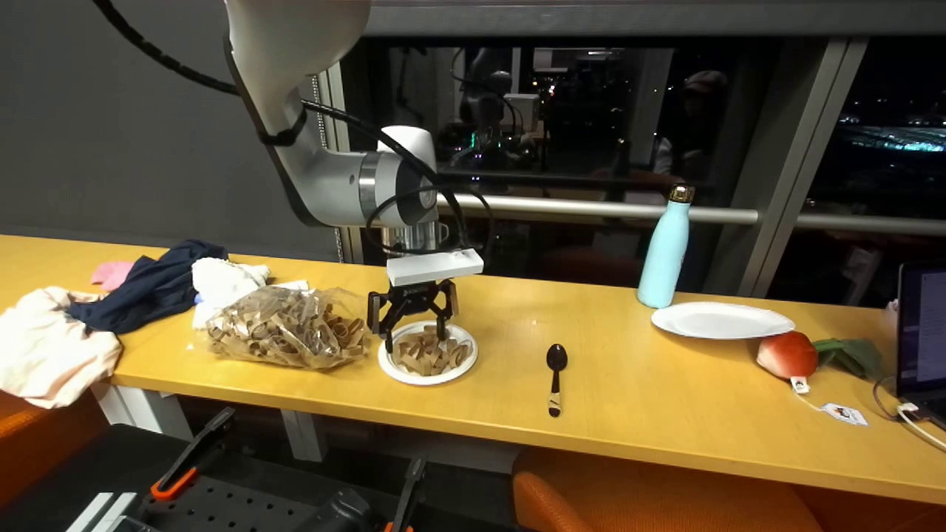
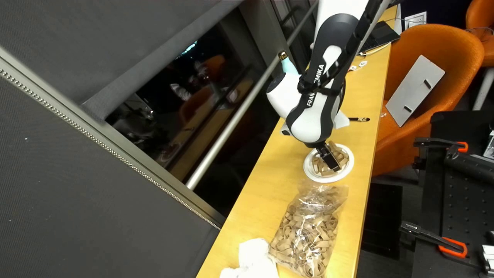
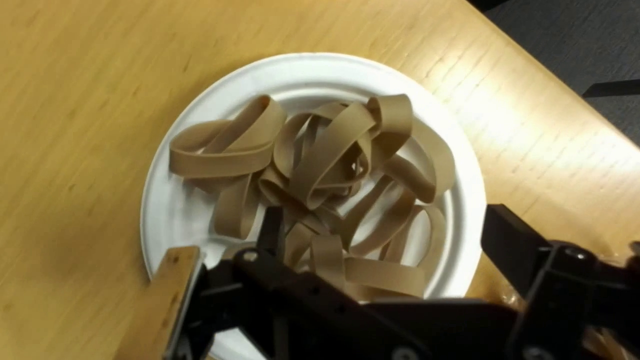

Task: Move some rubber bands from the plate to the plastic

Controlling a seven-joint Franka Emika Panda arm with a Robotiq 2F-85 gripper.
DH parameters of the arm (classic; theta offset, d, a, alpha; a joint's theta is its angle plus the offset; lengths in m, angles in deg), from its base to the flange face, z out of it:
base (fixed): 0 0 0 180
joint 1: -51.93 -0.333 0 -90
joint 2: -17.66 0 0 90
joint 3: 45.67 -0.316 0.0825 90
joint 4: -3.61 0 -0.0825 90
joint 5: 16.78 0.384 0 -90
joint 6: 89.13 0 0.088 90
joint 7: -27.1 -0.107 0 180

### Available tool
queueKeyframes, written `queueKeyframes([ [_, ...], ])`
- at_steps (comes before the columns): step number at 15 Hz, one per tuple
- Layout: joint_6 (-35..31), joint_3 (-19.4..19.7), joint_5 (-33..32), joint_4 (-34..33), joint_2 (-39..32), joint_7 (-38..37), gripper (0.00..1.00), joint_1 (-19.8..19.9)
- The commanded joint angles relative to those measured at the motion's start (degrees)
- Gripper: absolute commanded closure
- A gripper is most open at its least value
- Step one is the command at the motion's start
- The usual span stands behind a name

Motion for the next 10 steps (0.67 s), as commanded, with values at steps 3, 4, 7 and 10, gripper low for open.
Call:
queueKeyframes([
  [3,-4.72,0.62,-1.11,3.97,0.90,-1.96,0.00,0.72],
  [4,-5.18,0.73,-1.13,4.28,0.94,-2.16,0.00,0.86],
  [7,-6.07,1.29,-1.32,4.95,1.24,-2.73,0.00,1.36],
  [10,-6.50,1.59,-1.43,4.20,0.75,-2.90,0.26,1.69],
])
